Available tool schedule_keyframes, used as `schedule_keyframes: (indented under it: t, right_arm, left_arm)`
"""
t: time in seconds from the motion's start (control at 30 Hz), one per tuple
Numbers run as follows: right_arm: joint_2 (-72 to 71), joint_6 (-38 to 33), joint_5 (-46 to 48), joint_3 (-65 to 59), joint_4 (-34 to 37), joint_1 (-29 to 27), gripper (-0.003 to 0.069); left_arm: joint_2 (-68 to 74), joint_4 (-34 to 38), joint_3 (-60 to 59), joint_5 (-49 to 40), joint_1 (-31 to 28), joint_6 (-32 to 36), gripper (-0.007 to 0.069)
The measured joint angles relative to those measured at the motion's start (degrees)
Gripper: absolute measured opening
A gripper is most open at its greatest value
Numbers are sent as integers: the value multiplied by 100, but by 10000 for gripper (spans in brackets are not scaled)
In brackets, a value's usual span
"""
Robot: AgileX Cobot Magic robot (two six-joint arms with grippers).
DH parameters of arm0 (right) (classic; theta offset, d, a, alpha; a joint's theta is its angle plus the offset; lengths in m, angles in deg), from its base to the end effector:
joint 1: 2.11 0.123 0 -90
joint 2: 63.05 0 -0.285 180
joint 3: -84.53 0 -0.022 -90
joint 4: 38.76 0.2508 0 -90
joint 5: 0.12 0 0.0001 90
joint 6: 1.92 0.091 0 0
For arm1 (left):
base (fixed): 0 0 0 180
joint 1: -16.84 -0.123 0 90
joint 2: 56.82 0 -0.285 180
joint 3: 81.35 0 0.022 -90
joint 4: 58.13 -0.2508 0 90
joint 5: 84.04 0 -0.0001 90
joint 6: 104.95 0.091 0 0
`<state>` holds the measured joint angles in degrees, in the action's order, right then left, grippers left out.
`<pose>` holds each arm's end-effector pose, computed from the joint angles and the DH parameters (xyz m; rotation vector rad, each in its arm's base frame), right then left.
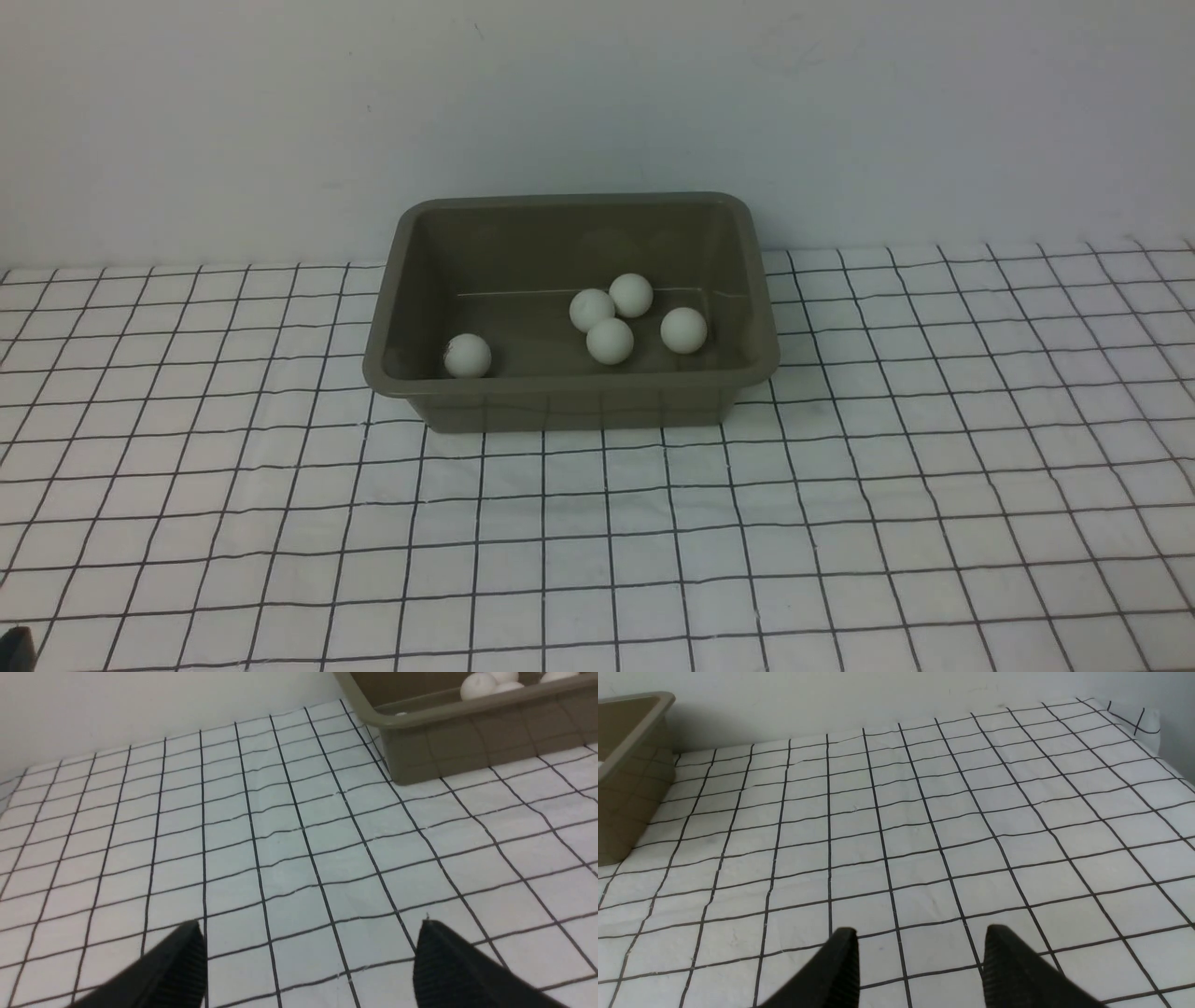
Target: Put the table tennis balls into the box on the white checkered tablecloth.
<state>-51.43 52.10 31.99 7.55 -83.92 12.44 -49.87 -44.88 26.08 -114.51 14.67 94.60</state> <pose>0.0559 -0.0210 0.1763 0.2348 1.9187 -0.0522 0.0453 -0.0089 0.1947 0.1767 1.8974 0.0100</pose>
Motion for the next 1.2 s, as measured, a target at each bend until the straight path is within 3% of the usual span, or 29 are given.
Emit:
schedule_keyframes:
  t: [0.43, 1.2]
  right_arm:
    - [0, -70, 24, 0, 0, 0, 336]
    - [0, -81, 29, 0, 0, 0, 336]
  left_arm:
    - [0, -12, -562, 564, 0, 22, 534]
    - [0, -83, -573, 656, 0, -157, 534]
